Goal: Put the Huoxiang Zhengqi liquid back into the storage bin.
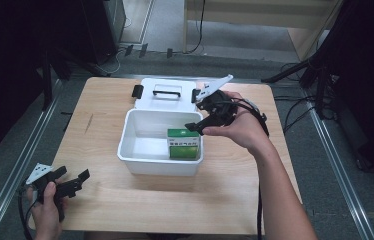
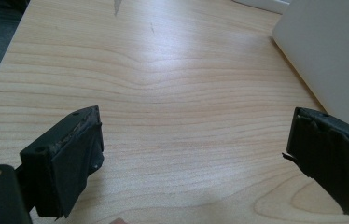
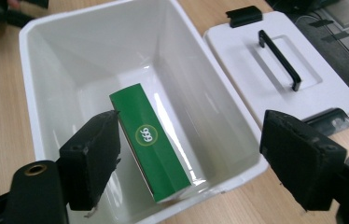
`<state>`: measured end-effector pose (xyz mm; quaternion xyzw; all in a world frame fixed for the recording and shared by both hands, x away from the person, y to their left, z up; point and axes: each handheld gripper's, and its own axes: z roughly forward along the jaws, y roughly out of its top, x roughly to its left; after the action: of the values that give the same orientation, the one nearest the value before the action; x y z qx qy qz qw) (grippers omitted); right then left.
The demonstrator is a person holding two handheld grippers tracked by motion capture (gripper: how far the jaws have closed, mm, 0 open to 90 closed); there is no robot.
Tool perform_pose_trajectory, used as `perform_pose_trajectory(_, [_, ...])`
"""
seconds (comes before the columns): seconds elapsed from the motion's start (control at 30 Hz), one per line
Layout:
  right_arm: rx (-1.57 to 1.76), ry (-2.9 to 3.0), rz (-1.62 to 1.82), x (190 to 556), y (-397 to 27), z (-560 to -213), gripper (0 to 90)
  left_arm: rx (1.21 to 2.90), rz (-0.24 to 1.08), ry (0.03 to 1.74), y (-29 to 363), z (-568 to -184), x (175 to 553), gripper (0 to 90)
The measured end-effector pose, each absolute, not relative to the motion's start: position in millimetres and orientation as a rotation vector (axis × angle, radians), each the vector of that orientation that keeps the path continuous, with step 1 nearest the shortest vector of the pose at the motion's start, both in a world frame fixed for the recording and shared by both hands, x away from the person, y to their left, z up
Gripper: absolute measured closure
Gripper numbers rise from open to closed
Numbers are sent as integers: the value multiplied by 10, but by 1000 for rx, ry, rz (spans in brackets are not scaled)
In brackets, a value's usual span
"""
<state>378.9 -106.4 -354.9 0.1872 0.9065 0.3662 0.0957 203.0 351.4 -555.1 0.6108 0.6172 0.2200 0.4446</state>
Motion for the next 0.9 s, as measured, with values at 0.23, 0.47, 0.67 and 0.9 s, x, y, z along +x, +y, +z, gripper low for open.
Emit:
perform_pose_trajectory(0.23, [722, 2498, 1155, 3745, -1317, -3612, 136, 1519, 546, 1529, 3513, -5550, 2028, 45])
perform_pose_trajectory(0.47, [924, 2247, 1225, 3685, -1628, -3735, 21, 1519, 546, 1529, 3513, -5550, 2028, 45])
perform_pose_trajectory(0.67, [983, 2137, 1223, 3581, -1812, -3910, 0, 1519, 545, 1529, 3514, -5550, 2029, 45])
perform_pose_trajectory(0.9, [1050, 2082, 1238, 3476, -2005, -4155, 0, 1521, 545, 1528, 3516, -5550, 2029, 45])
